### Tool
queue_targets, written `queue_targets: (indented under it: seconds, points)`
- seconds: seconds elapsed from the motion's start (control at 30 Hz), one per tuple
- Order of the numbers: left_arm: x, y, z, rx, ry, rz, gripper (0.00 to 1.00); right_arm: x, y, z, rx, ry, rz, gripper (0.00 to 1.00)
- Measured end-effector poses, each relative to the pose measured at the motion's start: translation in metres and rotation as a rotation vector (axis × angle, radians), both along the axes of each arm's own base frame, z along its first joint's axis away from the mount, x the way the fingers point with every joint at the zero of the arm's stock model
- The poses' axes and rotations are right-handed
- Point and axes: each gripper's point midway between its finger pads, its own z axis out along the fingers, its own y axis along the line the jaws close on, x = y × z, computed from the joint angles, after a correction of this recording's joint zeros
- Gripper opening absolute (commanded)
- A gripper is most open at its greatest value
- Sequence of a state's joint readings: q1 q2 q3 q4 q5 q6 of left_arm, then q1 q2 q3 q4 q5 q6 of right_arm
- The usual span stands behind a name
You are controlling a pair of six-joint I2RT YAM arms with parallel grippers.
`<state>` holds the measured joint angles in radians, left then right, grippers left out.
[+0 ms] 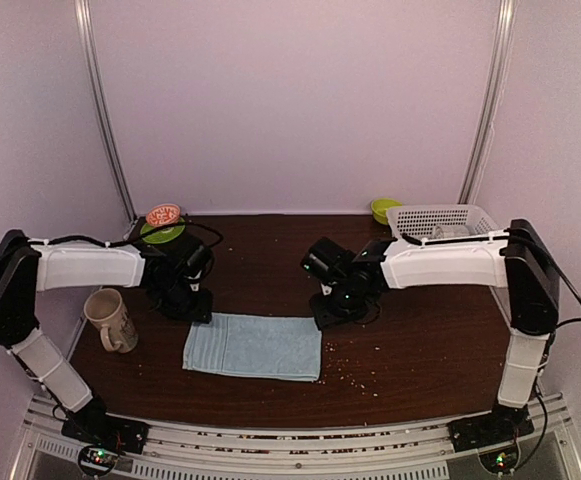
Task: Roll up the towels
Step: Adjust the towel at the center of the board.
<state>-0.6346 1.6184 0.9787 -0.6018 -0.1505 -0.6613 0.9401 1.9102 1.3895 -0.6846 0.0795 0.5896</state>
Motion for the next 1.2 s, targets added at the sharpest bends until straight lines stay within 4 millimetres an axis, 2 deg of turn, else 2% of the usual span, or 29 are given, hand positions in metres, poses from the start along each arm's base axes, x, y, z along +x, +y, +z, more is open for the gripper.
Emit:
queue_targets:
  seconds: [0.1, 0.17, 0.2, 0.3, 0.37, 0.47, 0.63, 0.73, 0.8, 0.93, 1.07, 1.2]
  points:
    - [-0.003, -0.011, 0.031, -0.057, -0.050, -0.031, 0.56, -0.004, 0.006, 0.033, 0.071, -0.037, 0.013, 0.54]
    - [-0.006, -0.028, 0.054, -0.123, -0.091, -0.072, 0.52, -0.011, 0.017, 0.051, 0.135, -0.050, 0.031, 0.52]
    - [-0.008, -0.037, 0.063, -0.156, -0.105, -0.093, 0.47, -0.018, 0.028, 0.061, 0.190, -0.054, 0.048, 0.50]
    - [-0.011, -0.063, 0.074, -0.231, -0.118, -0.151, 0.34, -0.034, 0.052, 0.064, 0.297, -0.030, 0.071, 0.46]
    - [-0.010, -0.072, 0.063, -0.238, -0.096, -0.168, 0.26, -0.047, 0.063, 0.051, 0.340, 0.011, 0.075, 0.45]
    - [-0.008, -0.074, 0.033, -0.198, -0.039, -0.163, 0.16, -0.059, 0.069, 0.023, 0.360, 0.079, 0.055, 0.44]
    - [-0.014, -0.055, -0.013, -0.106, 0.035, -0.126, 0.08, -0.062, 0.072, -0.013, 0.338, 0.141, 0.026, 0.42]
    - [-0.020, -0.041, -0.030, -0.046, 0.053, -0.108, 0.06, -0.063, 0.064, -0.029, 0.280, 0.152, 0.015, 0.41]
    - [-0.018, -0.041, -0.029, -0.031, 0.035, -0.111, 0.04, -0.062, 0.057, -0.037, 0.238, 0.155, 0.011, 0.41]
    - [-0.020, -0.045, -0.031, -0.007, 0.020, -0.129, 0.02, -0.055, 0.040, -0.038, 0.147, 0.124, 0.033, 0.40]
    - [-0.020, -0.058, -0.031, -0.008, 0.006, -0.155, 0.02, -0.056, 0.014, -0.045, 0.039, 0.116, 0.049, 0.40]
    - [-0.027, -0.093, -0.031, -0.061, -0.001, -0.201, 0.02, -0.060, -0.026, -0.047, 0.007, 0.129, 0.016, 0.40]
